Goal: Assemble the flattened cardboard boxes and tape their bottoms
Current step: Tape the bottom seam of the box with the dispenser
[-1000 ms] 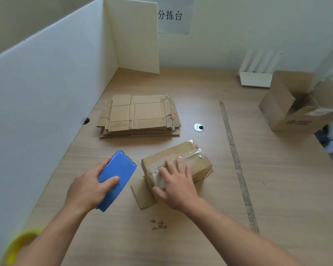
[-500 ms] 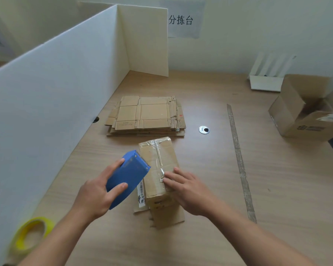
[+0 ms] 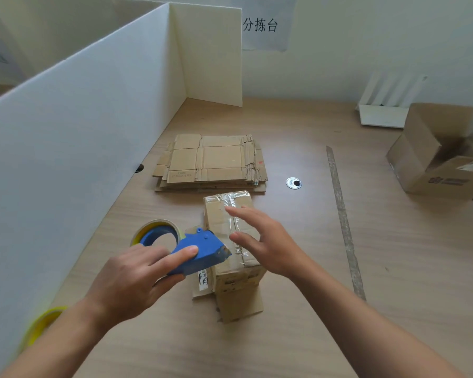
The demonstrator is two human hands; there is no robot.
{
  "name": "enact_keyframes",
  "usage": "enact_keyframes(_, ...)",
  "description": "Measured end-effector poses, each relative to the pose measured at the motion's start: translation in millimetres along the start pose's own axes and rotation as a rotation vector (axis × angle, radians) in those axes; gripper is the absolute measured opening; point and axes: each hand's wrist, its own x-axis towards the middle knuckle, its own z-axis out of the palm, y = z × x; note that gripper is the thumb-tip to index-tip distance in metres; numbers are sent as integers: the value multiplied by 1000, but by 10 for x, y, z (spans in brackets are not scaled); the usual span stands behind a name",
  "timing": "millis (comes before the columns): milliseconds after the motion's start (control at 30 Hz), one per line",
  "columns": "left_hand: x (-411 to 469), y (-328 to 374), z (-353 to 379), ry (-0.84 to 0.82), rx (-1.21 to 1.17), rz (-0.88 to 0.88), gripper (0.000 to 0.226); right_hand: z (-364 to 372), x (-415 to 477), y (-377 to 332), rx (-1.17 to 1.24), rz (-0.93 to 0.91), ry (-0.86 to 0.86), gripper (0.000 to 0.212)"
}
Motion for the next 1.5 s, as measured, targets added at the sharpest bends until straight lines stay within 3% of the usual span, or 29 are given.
enact_keyframes(200,16,12,-26,-44,-24,33,44,105,6,-12,85,-33,-29,20)
enact_keyframes(400,33,-3,4,-51,-64,36,49,106,-50,-10,270,51,-40,31)
enact_keyframes(533,40,6,9,-49,-101,45,51,95,-20,-7,260,68,-22,8)
enact_keyframes(700,63,44,7,-72,-237,-43,51,101,-21,45,253,79,66,13)
enact_keyframes(933,159,118,-111,-328,-455,-266,63,58,-168,194,137,112,78,13)
enact_keyframes(1067,118,41,-159,-450,-482,-325,64,-102,-273,343,211,202,223,15)
enact_keyframes(1167,67,-63,-191,-492,-597,-417,63,-194,-465,496,290,284,208,18)
enact_keyframes(1300,50,-177,-268,-609,-627,-512,65,-337,-702,801,299,424,379,24)
enact_keyframes(1500,168,-250,-207,-749,-710,-606,60,-238,-682,931,468,606,242,29)
